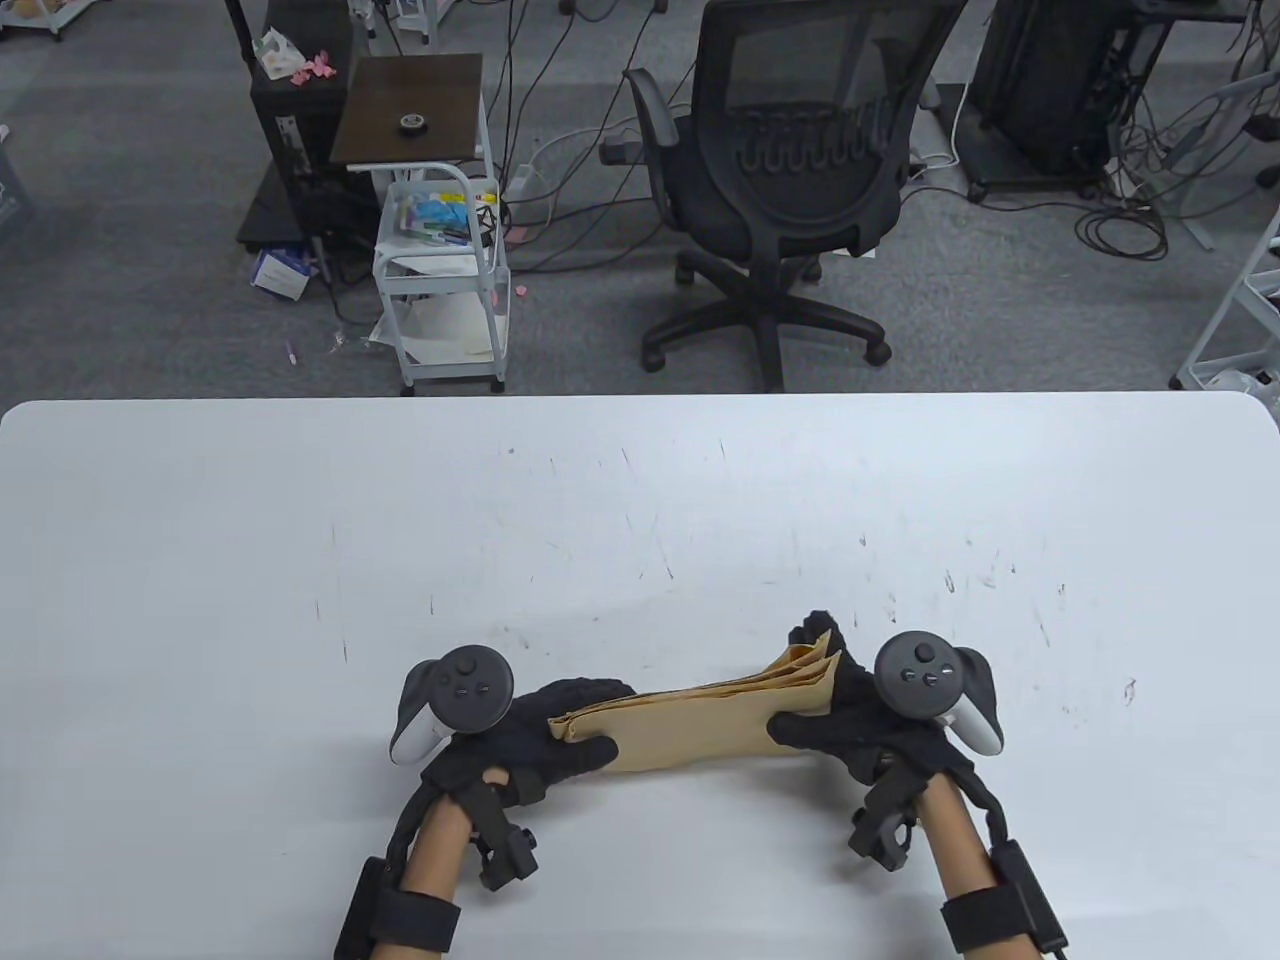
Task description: Push scattered envelopes inward from both sides into a neat stack
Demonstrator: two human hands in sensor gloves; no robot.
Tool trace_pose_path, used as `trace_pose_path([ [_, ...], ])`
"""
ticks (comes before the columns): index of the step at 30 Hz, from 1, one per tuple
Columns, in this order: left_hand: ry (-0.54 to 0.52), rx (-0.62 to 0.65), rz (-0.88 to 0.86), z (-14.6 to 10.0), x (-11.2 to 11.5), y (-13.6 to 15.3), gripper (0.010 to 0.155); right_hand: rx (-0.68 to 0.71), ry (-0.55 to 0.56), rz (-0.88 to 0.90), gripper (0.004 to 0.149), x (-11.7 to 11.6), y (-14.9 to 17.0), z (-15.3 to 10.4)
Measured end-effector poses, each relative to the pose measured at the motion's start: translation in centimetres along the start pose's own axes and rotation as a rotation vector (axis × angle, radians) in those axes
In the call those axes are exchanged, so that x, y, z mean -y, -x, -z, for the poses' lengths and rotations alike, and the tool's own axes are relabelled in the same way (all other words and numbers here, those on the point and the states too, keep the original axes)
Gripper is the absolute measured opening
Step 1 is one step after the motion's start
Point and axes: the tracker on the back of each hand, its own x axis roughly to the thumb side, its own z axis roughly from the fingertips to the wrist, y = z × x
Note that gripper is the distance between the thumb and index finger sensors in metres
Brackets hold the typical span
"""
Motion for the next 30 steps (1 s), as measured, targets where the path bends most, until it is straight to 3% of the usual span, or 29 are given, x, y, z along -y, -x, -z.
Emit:
trace_pose_path([
  [2,-0.009,0.019,-0.053,-0.2,0.0,0.1,0.082,0.011,0.042,0.051,0.103,-0.3,0.0,-0.3],
  [5,-0.157,-0.003,-0.029,-0.2,-0.3,0.0,0.049,0.018,0.097,0.005,0.101,0.4,-0.3,-0.8],
  [7,-0.127,-0.004,-0.001,-0.1,-0.1,0.0,0.048,-0.019,0.188,0.035,0.096,1.0,0.6,-0.9],
  [11,-0.153,0.041,-0.002,-0.1,0.2,-1.4,0.051,0.061,0.177,0.065,0.06,0.9,-0.7,-1.3],
  [13,-0.218,0.094,0.02,-0.3,-0.1,-3.1,0.051,0.111,0.331,-0.002,0.047,1.8,-2.4,-1.8],
  [15,-0.271,0.062,0.167,-0.4,0.1,-3.6,0.05,0.113,0.363,-0.06,0.046,1.9,-2.8,-1.9],
  [17,-0.23,-0.026,0.365,0.0,0.8,-2.3,0.049,0.015,0.224,-0.182,0.047,0.5,-1.2,-1.6],
  [18,-0.205,-0.041,0.372,-0.1,0.9,-1.9,0.049,-0.021,0.168,-0.23,0.051,0.2,-0.6,-1.6],
  [19,-0.214,-0.017,0.289,-0.1,0.8,-2.0,0.049,-0.003,0.202,-0.251,0.054,0.6,-0.8,-1.7],
  [21,-0.221,0.016,0.156,-0.1,0.4,-2.8,0.05,0.043,0.39,-0.165,0.054,1.8,-2.2,-2.0],
  [22,-0.218,0.02,0.142,-0.1,0.2,-3.0,0.05,0.056,0.413,-0.135,0.052,1.9,-2.4,-2.1],
  [24,-0.214,-0.037,0.198,0.0,0.6,-2.3,0.049,0.039,0.345,-0.12,0.046,1.1,-1.8,-1.7],
  [25,-0.176,-0.051,0.282,0.2,1.1,-1.7,0.05,-0.03,0.232,-0.192,0.044,0.0,-0.7,-1.6],
  [26,-0.157,-0.054,0.309,0.2,1.1,-1.5,0.051,-0.04,0.221,-0.248,0.043,-0.3,-0.4,-1.5],
  [27,-0.163,-0.043,0.254,0.1,1.0,-1.6,0.051,-0.023,0.28,-0.243,0.043,0.0,-0.6,-1.3],
  [30,-0.248,0.006,0.172,0.0,0.6,-2.1,0.051,-0.011,0.32,-0.095,0.042,0.1,-1.0,-1.1],
])
